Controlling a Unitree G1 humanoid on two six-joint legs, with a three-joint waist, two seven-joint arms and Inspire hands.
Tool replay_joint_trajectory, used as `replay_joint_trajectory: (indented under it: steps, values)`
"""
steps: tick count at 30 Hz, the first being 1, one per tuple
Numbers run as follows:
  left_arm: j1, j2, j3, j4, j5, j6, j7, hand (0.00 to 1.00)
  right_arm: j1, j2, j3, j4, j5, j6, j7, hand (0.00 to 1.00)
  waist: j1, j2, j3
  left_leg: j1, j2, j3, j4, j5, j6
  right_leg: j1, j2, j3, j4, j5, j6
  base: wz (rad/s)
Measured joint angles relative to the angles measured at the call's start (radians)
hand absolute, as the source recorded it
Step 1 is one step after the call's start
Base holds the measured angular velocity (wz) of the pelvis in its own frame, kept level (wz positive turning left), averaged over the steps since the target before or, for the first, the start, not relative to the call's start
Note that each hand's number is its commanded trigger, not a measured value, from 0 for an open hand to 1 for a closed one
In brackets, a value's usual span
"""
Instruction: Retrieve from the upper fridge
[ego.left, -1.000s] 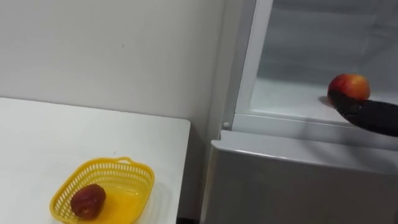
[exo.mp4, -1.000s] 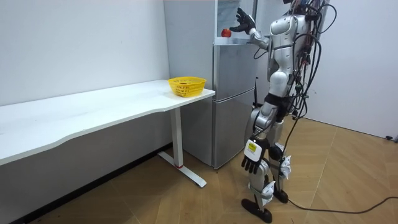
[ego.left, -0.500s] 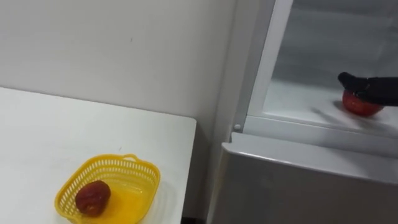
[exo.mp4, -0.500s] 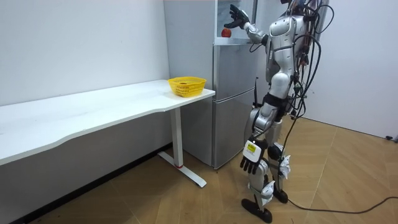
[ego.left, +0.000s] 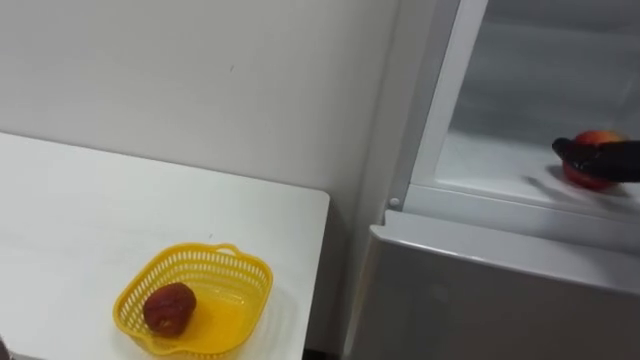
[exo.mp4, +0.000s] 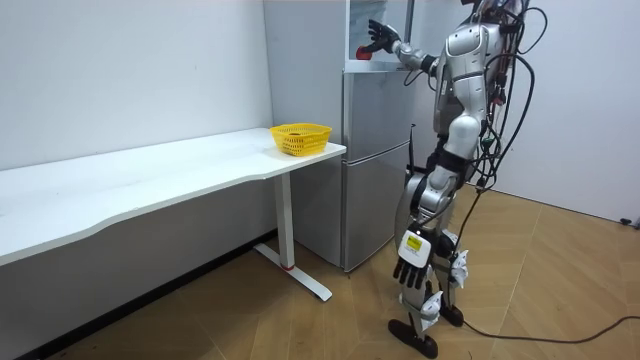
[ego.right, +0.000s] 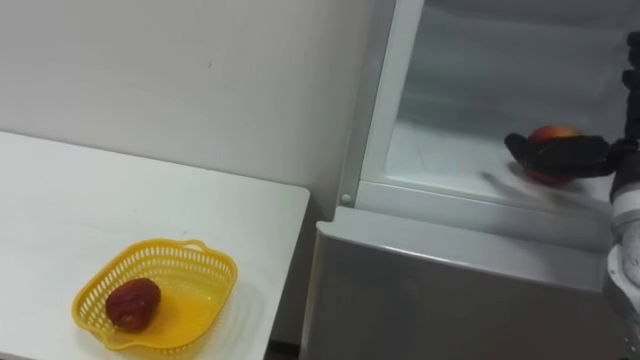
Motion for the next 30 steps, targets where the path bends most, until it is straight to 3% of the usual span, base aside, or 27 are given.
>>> replay_joint_trajectory:
  steps: [9, 17, 28, 29, 30]
  values:
    - [0.000, 0.000, 0.000, 0.000, -0.002, 0.009, 0.000, 0.00, 0.000, -0.015, 0.043, 0.112, 0.001, 0.002, 0.041, 0.00, 0.002, -0.004, -0.0034, 0.003, 0.000, -0.004, 0.002, 0.000, 0.000, 0.005, 0.000, -0.003, 0.000, 0.000, 0.000, 0.00]
    - [-0.001, 0.002, 0.006, 0.001, -0.002, 0.040, -0.002, 0.00, 0.000, -0.033, 0.043, 0.173, 0.046, 0.018, 0.100, 0.00, 0.004, -0.007, -0.0045, 0.014, 0.000, -0.004, -0.002, 0.000, 0.000, 0.009, 0.001, -0.001, 0.000, 0.000, 0.000, 0.00]
    - [-0.002, 0.015, -0.001, 0.005, -0.008, 0.044, -0.003, 0.00, 0.000, -0.051, 0.068, 0.215, 0.086, 0.021, 0.204, 0.00, 0.003, -0.024, 0.0032, 0.018, 0.001, -0.001, -0.003, 0.000, -0.001, 0.022, 0.002, -0.006, 0.000, 0.000, 0.000, 0.00]
    - [-0.002, 0.015, -0.001, 0.005, -0.012, 0.045, -0.003, 0.00, 0.000, -0.055, 0.068, 0.220, 0.086, 0.022, 0.220, 0.32, 0.003, -0.025, 0.0028, 0.017, 0.001, -0.001, -0.002, 0.000, -0.001, 0.022, 0.002, -0.006, 0.000, 0.000, 0.000, 0.00]
    - [-0.001, 0.016, -0.001, 0.005, -0.017, 0.048, -0.003, 0.00, -0.001, -0.059, 0.068, 0.227, 0.086, 0.022, 0.238, 0.51, 0.003, -0.026, 0.0022, 0.017, 0.001, -0.001, -0.001, 0.000, -0.001, 0.022, 0.002, -0.006, 0.000, 0.000, 0.000, 0.00]
